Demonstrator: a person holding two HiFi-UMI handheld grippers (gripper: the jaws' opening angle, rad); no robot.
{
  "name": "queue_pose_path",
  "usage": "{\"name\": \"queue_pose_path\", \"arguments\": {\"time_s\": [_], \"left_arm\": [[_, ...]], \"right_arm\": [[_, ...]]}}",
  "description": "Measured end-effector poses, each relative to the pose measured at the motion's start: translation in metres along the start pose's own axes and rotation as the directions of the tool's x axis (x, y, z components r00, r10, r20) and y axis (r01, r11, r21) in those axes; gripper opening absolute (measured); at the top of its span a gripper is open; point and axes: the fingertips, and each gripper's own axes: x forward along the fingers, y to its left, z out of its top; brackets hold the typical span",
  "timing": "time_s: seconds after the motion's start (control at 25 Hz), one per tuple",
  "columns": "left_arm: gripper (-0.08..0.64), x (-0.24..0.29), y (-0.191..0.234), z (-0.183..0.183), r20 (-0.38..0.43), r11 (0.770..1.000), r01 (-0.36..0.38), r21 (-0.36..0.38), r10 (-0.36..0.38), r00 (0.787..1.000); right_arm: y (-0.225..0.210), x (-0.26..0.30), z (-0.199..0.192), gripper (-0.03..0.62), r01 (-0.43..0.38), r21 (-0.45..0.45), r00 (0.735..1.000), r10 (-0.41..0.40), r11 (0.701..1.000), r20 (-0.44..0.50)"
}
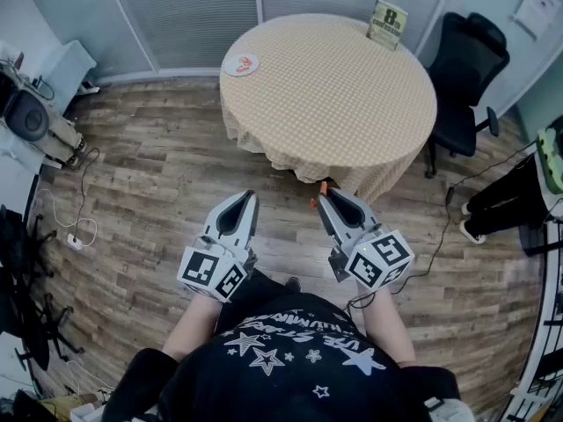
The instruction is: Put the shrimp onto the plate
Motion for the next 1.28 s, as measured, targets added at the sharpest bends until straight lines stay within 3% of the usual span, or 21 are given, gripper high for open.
{"name": "queue_pose_path", "arguments": {"time_s": [0.24,0.44,0.8,1.28], "left_arm": [[0.009,0.014,-0.012,0.012,0.024,0.995,0.032,0.089,-0.034,0.999],[0.009,0.02,-0.024,0.02,0.038,0.987,0.061,0.151,-0.068,0.997],[0.009,0.024,-0.018,0.021,0.014,0.99,0.013,0.143,-0.015,1.0],[0.009,-0.003,0.007,0.008,-0.038,0.988,-0.094,0.123,0.099,0.994]], "right_arm": [[-0.005,0.001,0.016,0.072,-0.021,-0.006,0.999,0.021,1.0,0.04],[-0.002,0.005,0.015,0.072,-0.032,-0.019,0.999,0.032,0.999,0.021],[0.01,0.014,-0.001,0.072,-0.086,0.007,0.996,0.086,0.996,-0.023],[0.014,0.026,-0.002,0.072,-0.138,0.058,0.99,0.139,0.989,-0.004]]}}
